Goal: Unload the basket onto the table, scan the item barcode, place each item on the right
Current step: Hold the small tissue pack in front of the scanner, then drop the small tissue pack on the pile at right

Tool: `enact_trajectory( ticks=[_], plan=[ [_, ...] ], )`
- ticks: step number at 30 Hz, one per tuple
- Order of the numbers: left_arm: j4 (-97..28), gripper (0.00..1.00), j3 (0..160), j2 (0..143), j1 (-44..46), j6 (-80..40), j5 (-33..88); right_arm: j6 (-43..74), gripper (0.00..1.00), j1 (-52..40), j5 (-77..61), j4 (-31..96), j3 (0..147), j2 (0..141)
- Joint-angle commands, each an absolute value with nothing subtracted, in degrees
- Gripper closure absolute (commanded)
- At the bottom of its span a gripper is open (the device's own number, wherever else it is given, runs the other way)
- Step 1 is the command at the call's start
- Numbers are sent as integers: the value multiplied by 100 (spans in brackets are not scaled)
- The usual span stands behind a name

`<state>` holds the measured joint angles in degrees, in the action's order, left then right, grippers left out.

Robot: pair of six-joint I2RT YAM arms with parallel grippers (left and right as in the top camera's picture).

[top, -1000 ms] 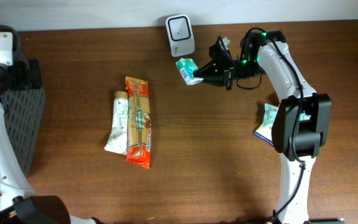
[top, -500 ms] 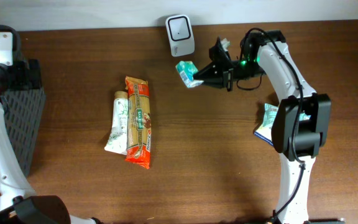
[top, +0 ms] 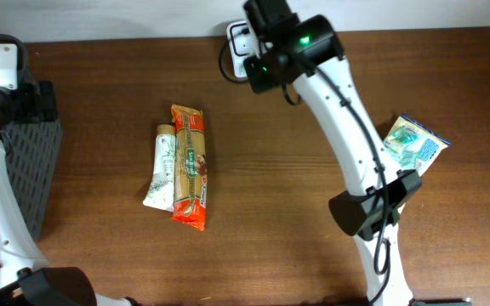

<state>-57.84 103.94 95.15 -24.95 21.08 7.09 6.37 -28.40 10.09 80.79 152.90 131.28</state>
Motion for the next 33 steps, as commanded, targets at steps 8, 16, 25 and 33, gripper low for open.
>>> enact_trajectory(
  ticks=[8, 16, 25, 33],
  plan=[
    [-5791, 1, 10418, 9515, -2530, 2198, 753, -1361, 96, -2766, 3282, 4097, 15251, 14623],
    [-5791, 1, 10418, 9515, -2530, 2198, 753, -2355, 96, -2746, 3024, 2709, 15203, 15701],
    [-5791, 1, 10418, 9515, -2530, 2198, 753, -2355, 96, -2842, 3044, 3148, 15205, 15297],
    [-5791, 1, 10418, 9515, -2530, 2198, 753, -486, 96, -2703, 189, 6025, 15205, 13222]
  ],
)
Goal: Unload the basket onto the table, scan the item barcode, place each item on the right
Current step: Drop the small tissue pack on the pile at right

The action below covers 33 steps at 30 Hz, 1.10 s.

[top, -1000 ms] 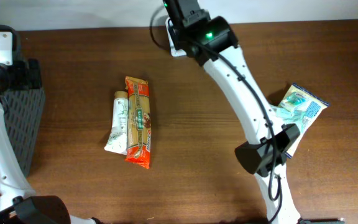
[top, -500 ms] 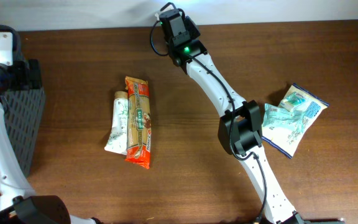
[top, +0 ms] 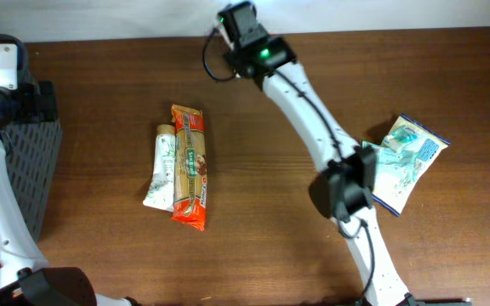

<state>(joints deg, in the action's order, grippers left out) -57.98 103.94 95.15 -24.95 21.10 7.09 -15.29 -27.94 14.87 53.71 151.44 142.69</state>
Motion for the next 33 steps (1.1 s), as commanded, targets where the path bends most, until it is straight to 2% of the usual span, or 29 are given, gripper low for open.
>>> enact_trajectory(
  ticks=[1, 3, 6, 9, 13, 19, 20, 22, 24, 25, 29, 31, 33],
  plan=[
    [-5791, 1, 10418, 9515, -2530, 2198, 753, -189, 96, -2657, -1, 6455, 15205, 12993],
    [-5791, 1, 10418, 9515, -2530, 2198, 753, 320, 96, -2467, -196, 7673, 15205, 12453],
    [-5791, 1, 10418, 9515, -2530, 2198, 753, 545, 96, -2073, -102, 8820, 15205, 12232],
    [-5793, 1, 10418, 9515, -2530, 2198, 753, 1431, 96, -1494, 880, 9734, 15141, 12429],
    [-5791, 1, 10418, 9515, -2530, 2198, 753, 2115, 96, -655, 1358, 9496, 13931, 12652],
    [-5791, 1, 10418, 9515, -2530, 2198, 753, 2134, 94, -161, 1229, 7432, 11111, 12693],
    [-5791, 1, 10418, 9515, -2530, 2198, 753, 2137, 89, -106, 1229, 7113, 10722, 12696],
    [-5791, 1, 10418, 9515, -2530, 2198, 751, 2152, 83, 12, 1227, 6960, 10447, 12698],
    [-5791, 1, 10418, 9515, -2530, 2198, 753, 2147, 53, 110, 1208, 7144, 10519, 12693],
    [-5791, 1, 10418, 9515, -2530, 2198, 753, 2134, 46, 121, 1205, 7310, 10669, 12691],
    [-5791, 1, 10418, 9515, -2530, 2198, 753, 1964, 43, 30, 985, 8357, 11950, 12674],
    [-5791, 1, 10418, 9515, -2530, 2198, 753, 1573, 41, -99, 198, 8685, 12554, 12674],
    [-5791, 1, 10418, 9515, -2530, 2198, 753, 1015, 37, -355, -1634, 8674, 12881, 12674]
  ],
)
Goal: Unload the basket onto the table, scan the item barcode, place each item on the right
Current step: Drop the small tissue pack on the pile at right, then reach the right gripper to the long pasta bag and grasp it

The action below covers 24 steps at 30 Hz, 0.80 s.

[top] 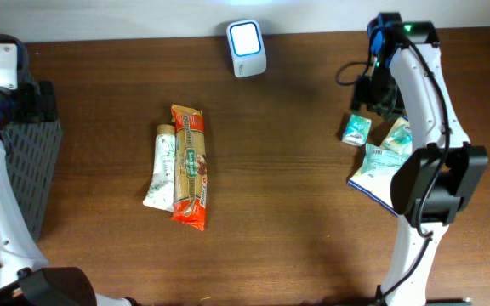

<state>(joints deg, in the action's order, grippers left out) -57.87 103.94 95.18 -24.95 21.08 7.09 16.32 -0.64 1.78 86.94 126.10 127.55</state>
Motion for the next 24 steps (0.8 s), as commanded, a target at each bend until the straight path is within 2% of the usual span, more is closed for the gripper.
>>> enact_trajectory(
  ticks=[1, 4, 8, 12, 17, 19, 21, 24],
  plan=[
    [-5791, 1, 10418, 9515, -2530, 2198, 753, 799, 37, -506, -2250, 8591, 12879, 12676],
    [-5791, 1, 10418, 9515, -2530, 2198, 753, 751, 33, -1146, -2504, 8370, 12853, 12689],
    [-5791, 1, 10418, 9515, -2530, 2198, 753, 827, 34, -2261, -2178, 8038, 12720, 12693],
    [-5791, 1, 10418, 9515, -2530, 2198, 753, 1708, 35, -3376, -773, 7924, 12591, 12696],
    [-5791, 1, 10418, 9515, -2530, 2198, 753, 2484, 38, -4250, -532, 6991, 11799, 12704],
    [-5791, 1, 10418, 9515, -2530, 2198, 753, 2805, 35, -4517, -530, 6479, 11413, 12702],
    [-5791, 1, 10418, 9515, -2530, 2198, 753, 2823, 25, -4713, -517, 5959, 11212, 12704],
    [-5791, 1, 10418, 9515, -2530, 2198, 753, 2954, 21, -4954, 19, 5365, 10910, 12709]
  ],
)
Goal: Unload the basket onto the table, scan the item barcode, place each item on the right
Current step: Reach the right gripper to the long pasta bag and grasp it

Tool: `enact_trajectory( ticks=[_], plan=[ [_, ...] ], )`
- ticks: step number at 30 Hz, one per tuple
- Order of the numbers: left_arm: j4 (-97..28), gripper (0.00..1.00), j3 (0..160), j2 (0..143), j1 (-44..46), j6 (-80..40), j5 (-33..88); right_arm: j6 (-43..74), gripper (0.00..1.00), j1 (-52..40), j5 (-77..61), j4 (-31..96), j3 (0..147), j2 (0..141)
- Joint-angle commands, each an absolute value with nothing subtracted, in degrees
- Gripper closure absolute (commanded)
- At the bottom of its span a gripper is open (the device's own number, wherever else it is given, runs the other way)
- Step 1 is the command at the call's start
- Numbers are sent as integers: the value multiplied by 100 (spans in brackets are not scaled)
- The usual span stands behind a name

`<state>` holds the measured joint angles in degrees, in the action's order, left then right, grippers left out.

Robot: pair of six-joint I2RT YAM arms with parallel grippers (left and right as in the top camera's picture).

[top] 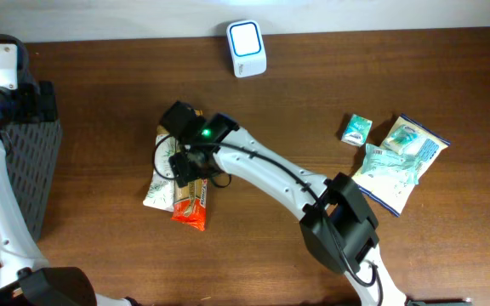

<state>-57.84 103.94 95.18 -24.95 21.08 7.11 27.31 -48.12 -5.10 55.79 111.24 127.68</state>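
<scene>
The white barcode scanner point(247, 36) stands at the back edge of the table, its face up. An orange snack bar point(192, 191) and a white tube point(158, 183) lie side by side left of centre. My right gripper point(182, 158) hangs over their upper halves and hides them; its jaws do not show. A small teal box point(356, 128) lies free at the right. My left arm stays at the far left over the basket, its fingers not discernible.
A dark grey basket point(24, 170) stands at the left edge. Two blue-and-white bags point(402, 157) lie at the right next to the teal box. The right arm's links stretch diagonally from the bottom right across the table's middle.
My right gripper was at the right side beside the teal box; now it is over the snack bar and tube at left centre. The teal box lies where it was, free.
My right gripper was at the scanner at the back, covering part of it, with no teal box in sight. It was still there a second later. Then it was at the right with the teal box beside the bags. Now it hangs over the snack bar and tube.
</scene>
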Motion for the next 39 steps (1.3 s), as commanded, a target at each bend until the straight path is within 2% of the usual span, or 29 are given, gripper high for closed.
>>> enact_trajectory(
  ticks=[1, 9, 12, 13, 14, 16, 20, 23, 29, 30, 31, 32, 34, 39],
  plan=[
    [-5791, 1, 10418, 9515, -2530, 2198, 753, 3035, 21, -4987, 73, 5271, 10803, 12713],
    [-5791, 1, 10418, 9515, -2530, 2198, 753, 3120, 34, -4991, 49, 4215, 9891, 12785],
    [-5791, 1, 10418, 9515, -2530, 2198, 753, 3118, 60, -4984, 45, 4324, 9878, 12875],
    [-5791, 1, 10418, 9515, -2530, 2198, 753, 3118, 74, -4984, 45, 4414, 9878, 12875],
    [-5791, 1, 10418, 9515, -2530, 2200, 753, 3116, 84, -4980, 45, 4482, 9878, 12875],
    [-5791, 1, 10418, 9515, -2530, 2198, 753, 3109, 96, -4934, -104, 4595, 9900, 12870],
    [-5791, 1, 10418, 9515, -2530, 2198, 753, 2670, 96, -4372, -1461, 5065, 10062, 12623],
    [-5791, 1, 10418, 9515, -2530, 2198, 753, 1719, 96, -3673, -3074, 5382, 10003, 12639],
    [-5791, 1, 10418, 9515, -2530, 2200, 753, 650, 94, -2652, -4012, 5212, 8886, 12698],
    [-5791, 1, 10418, 9515, -2530, 2198, 753, 574, 81, -2482, -3975, 5234, 8827, 12698],
    [-5791, 1, 10418, 9515, -2530, 2198, 753, 436, 57, -2246, -3931, 5306, 8831, 12696],
    [-5791, 1, 10418, 9515, -2530, 2198, 753, 425, 51, -2071, -3889, 5358, 8853, 12687],
    [-5791, 1, 10418, 9515, -2530, 2198, 753, 279, 47, -1717, -3924, 5485, 8921, 12678],
    [-5791, 1, 10418, 9515, -2530, 2198, 753, -600, 42, -1647, -4215, 6630, 9690, 12597]
  ],
)
